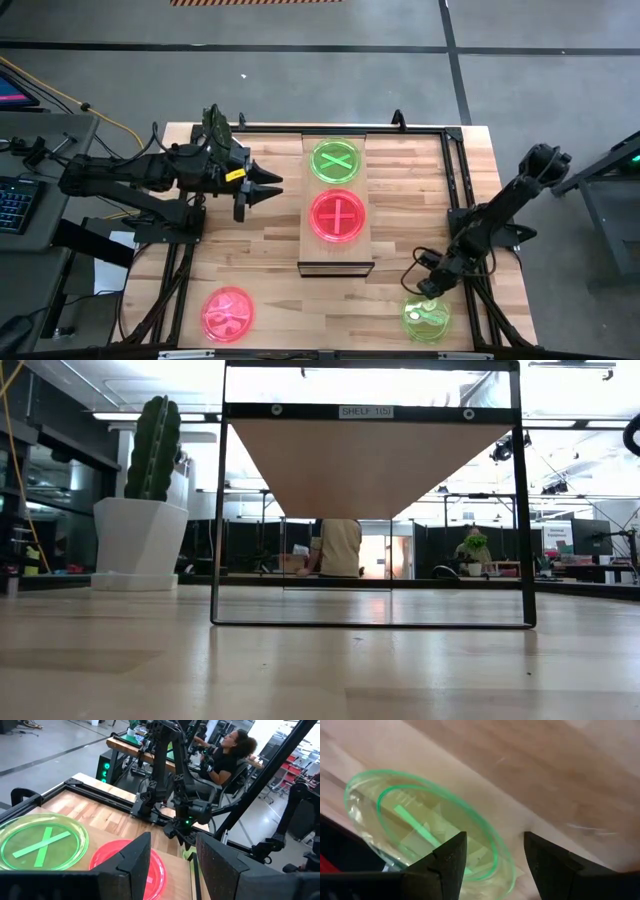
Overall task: Place and stack plates onto a shelf
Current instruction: Stack the green plate on top of the other green plates on the shelf
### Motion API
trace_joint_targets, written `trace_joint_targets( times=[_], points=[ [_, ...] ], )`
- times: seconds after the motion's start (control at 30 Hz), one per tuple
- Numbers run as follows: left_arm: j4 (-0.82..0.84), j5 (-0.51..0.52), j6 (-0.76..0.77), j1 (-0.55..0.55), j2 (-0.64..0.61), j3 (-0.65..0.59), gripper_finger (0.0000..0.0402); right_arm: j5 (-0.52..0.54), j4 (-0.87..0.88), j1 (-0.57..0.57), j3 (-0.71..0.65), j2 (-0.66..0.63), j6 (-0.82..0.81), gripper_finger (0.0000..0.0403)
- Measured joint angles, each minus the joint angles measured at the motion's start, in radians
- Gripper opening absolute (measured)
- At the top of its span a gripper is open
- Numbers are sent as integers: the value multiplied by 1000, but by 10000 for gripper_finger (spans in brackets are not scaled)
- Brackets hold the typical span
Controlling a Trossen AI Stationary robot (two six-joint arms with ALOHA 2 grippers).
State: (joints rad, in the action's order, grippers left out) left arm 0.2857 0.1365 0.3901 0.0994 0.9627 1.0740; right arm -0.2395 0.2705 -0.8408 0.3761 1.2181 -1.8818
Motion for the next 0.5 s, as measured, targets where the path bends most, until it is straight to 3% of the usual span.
trace_joint_targets(
  times=[0.17,0.27,0.5],
  points=[
    [0,0,0,0,0,0,147,-12,-48,-4,2,47,1,195],
    [1,1,0,0,0,0,147,-14,-38,-4,2,55,-8,170],
    [1,1,-1,0,0,0,149,-15,-49,-5,-3,63,8,14]
  ],
)
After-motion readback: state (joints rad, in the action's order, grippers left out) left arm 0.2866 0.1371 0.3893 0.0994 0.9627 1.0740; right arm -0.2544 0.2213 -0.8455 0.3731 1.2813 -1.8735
